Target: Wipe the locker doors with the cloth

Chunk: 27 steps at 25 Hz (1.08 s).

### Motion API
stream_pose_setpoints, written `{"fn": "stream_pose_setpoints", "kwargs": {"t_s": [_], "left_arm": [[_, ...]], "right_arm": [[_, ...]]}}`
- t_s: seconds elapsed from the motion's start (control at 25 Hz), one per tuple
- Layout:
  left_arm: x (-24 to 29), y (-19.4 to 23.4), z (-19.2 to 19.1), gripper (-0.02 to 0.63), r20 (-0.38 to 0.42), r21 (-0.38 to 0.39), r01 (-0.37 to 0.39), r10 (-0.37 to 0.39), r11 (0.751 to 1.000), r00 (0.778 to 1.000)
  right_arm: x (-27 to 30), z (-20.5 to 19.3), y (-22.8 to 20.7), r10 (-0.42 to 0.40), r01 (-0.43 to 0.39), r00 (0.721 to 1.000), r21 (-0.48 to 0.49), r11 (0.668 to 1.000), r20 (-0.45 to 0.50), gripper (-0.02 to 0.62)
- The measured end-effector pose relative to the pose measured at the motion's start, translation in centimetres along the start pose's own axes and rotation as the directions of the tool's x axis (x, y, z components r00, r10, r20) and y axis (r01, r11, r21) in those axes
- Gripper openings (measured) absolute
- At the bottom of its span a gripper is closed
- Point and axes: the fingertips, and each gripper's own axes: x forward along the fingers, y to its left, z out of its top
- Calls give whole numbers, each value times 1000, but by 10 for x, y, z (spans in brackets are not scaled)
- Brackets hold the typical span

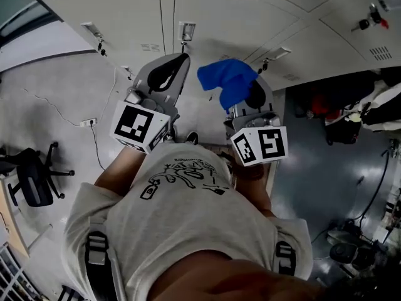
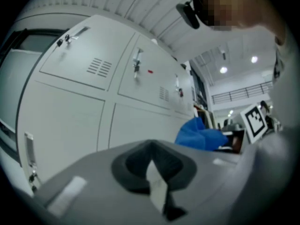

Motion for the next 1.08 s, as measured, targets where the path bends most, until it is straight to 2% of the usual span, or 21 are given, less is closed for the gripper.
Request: {"fn": "stream_pose_setpoints", "kwargs": {"t_s": [0.2,0.52,1.08], "left_arm": [[4,-7,-2,2,-1,-8,14,-14,1000,1000],[5,-3,-2,2,1,-5,-1,1,1000,1000],[12,0,-6,2,-19,-10,12,-12,1000,1000]], "right_arm": [[-3,2,5,42,-43,999,33,999,11,29],[0,4,8,62,-63,998,37,997,22,29],[7,3,6,56,-57,998,36,998,20,29]]}}
